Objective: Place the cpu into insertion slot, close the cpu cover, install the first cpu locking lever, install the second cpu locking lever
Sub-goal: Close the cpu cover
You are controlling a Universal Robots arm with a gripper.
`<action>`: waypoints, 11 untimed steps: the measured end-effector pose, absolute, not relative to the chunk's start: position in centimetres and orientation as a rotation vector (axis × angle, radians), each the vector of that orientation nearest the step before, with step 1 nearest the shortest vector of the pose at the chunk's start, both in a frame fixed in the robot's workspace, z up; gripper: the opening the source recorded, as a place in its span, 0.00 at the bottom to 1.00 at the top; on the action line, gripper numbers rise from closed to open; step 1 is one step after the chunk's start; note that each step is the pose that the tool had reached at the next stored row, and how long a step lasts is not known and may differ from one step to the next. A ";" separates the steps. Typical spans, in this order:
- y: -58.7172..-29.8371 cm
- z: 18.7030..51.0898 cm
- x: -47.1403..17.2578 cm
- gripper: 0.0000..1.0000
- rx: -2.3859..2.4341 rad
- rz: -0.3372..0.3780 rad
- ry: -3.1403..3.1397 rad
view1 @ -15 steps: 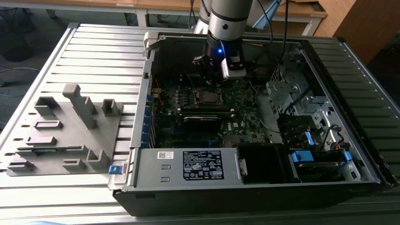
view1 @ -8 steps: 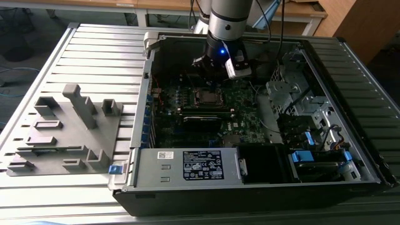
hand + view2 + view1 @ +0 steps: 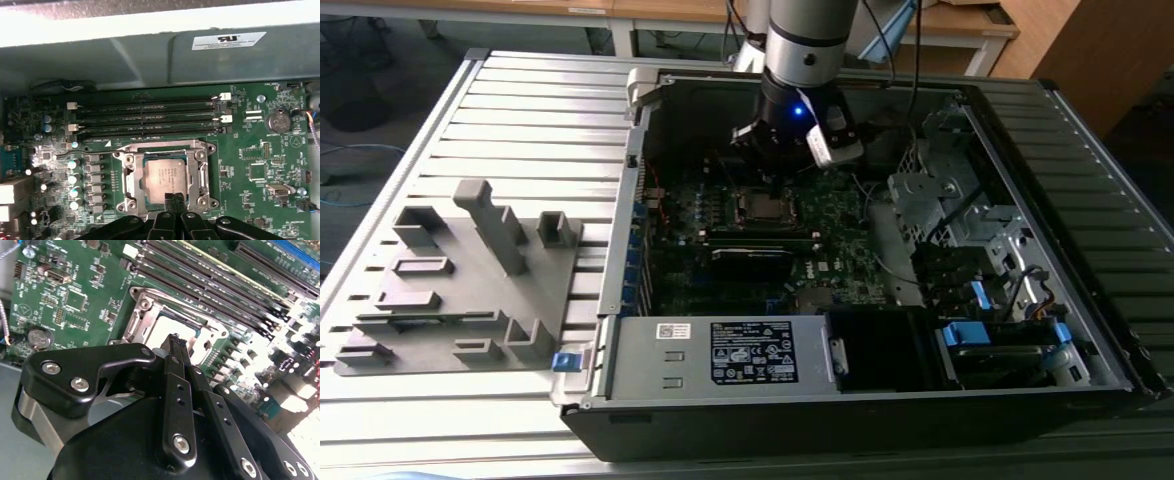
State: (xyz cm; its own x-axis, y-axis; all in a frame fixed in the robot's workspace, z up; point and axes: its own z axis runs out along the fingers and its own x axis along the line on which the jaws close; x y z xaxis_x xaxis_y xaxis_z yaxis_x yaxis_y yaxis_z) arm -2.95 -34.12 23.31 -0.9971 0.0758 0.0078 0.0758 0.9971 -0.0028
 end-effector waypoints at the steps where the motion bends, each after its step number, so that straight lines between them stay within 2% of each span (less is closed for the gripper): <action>1: -34.1 23.3 -3.0 0.11 -0.116 0.004 -3.141; 11: -34.1 22.8 -3.5 0.11 -0.240 0.004 -3.158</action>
State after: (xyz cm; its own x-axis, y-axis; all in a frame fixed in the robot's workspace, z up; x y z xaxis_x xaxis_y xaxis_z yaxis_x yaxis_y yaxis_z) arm -3.54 -34.12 22.80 -0.9882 0.1509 -0.0259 0.1510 0.9885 -0.0005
